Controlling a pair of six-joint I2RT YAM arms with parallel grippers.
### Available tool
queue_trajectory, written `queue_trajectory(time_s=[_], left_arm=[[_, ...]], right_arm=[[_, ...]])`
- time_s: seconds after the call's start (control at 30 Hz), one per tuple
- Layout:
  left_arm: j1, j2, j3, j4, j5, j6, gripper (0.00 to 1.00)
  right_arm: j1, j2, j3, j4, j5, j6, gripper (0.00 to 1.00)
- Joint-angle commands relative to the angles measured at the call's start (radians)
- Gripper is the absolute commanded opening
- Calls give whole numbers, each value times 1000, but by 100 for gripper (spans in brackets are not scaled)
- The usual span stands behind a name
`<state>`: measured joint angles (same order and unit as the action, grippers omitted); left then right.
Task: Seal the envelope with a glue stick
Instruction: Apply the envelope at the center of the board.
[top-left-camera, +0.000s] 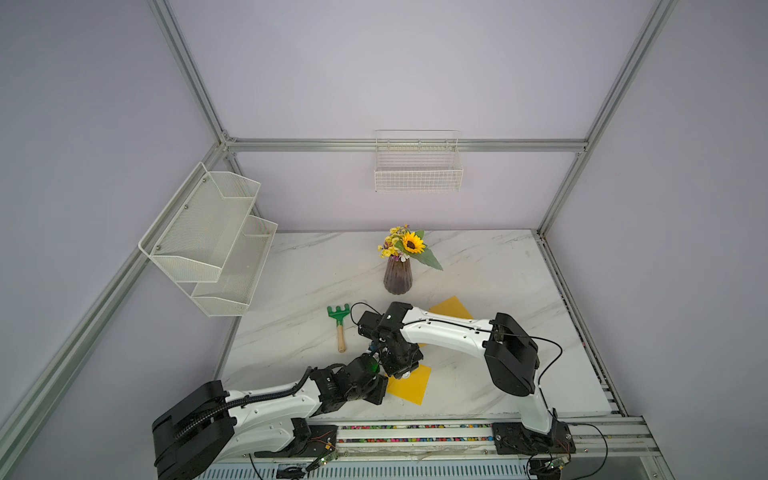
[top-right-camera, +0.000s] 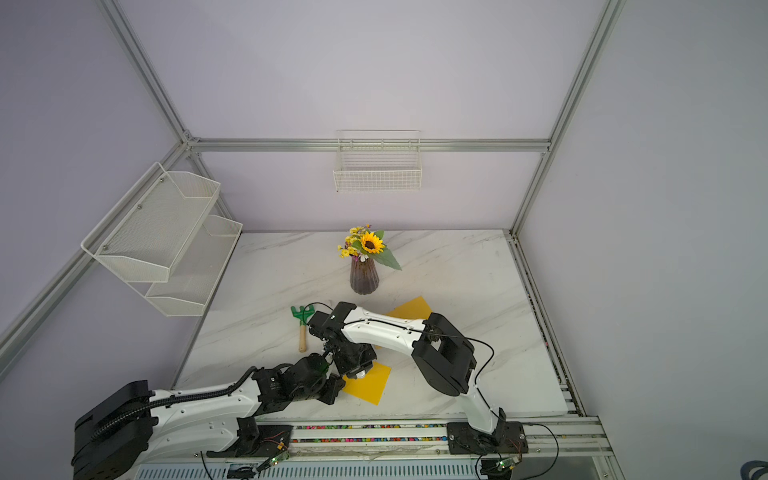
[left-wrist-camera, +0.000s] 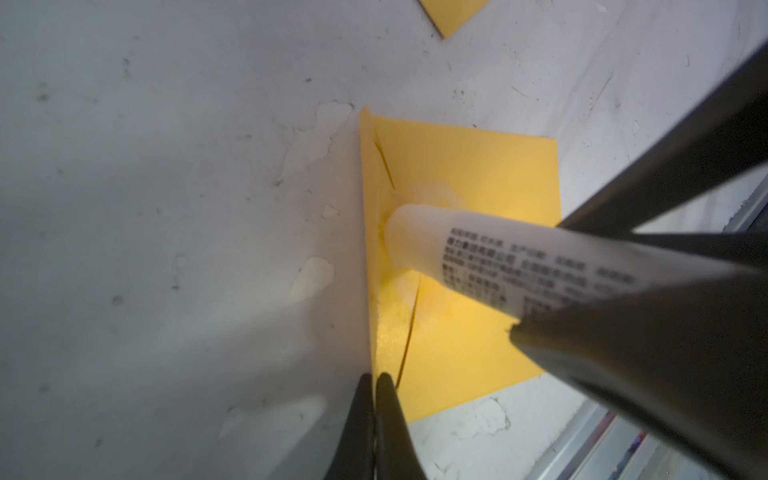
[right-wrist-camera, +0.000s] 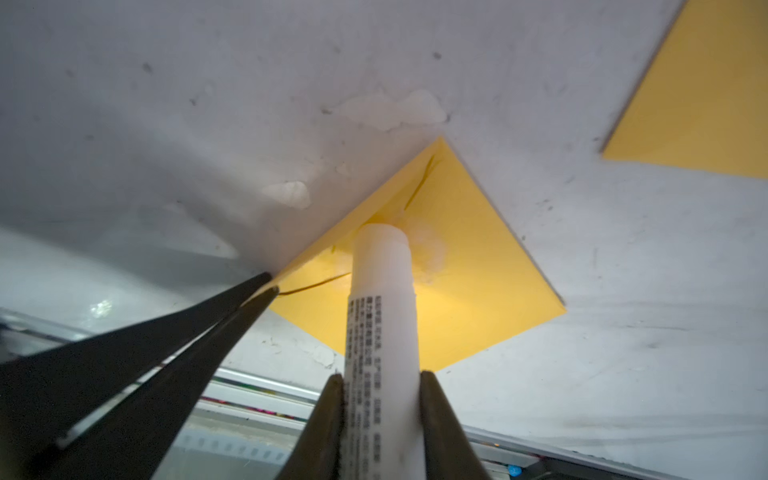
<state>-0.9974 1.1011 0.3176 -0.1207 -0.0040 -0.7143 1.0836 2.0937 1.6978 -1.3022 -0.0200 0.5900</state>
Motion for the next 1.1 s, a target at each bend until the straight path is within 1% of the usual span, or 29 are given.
queue_trajectory(time_s=[0.0,0.03,0.13,0.17,0.23,0.3,0.33,0.43,0.5,0.53,0.6,0.67,0.7,0.77,0.83,0.87,0.9,0.93,1.0,1.07], left_arm=[[-4,-3,19,4,-8,24,0],[-4,-4,19,3,-11,23,0],[-4,-7,18,3,-11,22,0],[-3,-9,18,1,-11,24,0],[-4,-9,17,2,-13,23,1],[-4,-7,19,1,-14,24,0],[-4,-7,19,1,-11,23,0],[-4,-9,19,-2,-8,25,0],[-5,-12,18,-2,-11,24,0],[-4,-13,17,-2,-14,24,1],[-4,-14,17,-1,-15,25,0],[-4,-15,17,-2,-14,24,0],[-4,-15,18,-2,-13,23,0],[-4,-15,18,-3,-14,24,0],[-4,-15,18,-5,-15,24,1],[-5,-14,20,-4,-16,25,0],[-4,-14,19,-5,-16,26,0],[-4,-14,19,-5,-17,26,0],[-5,-12,20,-5,-17,24,0],[-4,-12,21,-5,-16,25,0]], right_arm=[[-5,80,-15,-57,166,7,0],[-5,72,-19,-29,100,-8,0],[-5,20,-62,143,-167,-30,0],[-5,7,-69,186,-229,-30,0],[-7,0,-65,220,-266,-25,0],[-18,5,-60,216,-242,-21,0],[-26,7,-60,202,-201,-4,0],[-33,40,-30,57,42,2,0],[-33,66,-21,-21,137,2,0],[-33,71,-26,-34,158,2,0],[-33,76,-27,-44,164,1,0],[-33,77,-21,-34,124,-10,0],[-33,71,-21,-18,83,-19,0],[-33,41,-42,79,-79,-56,0],[-33,6,-67,175,-219,-56,0],[-33,-6,-81,217,-267,-48,0],[-33,-13,-85,235,-281,-43,0],[-33,-15,-83,237,-275,-40,0],[-33,-7,-76,213,-205,-17,0],[-33,21,-47,111,-42,-15,0]])
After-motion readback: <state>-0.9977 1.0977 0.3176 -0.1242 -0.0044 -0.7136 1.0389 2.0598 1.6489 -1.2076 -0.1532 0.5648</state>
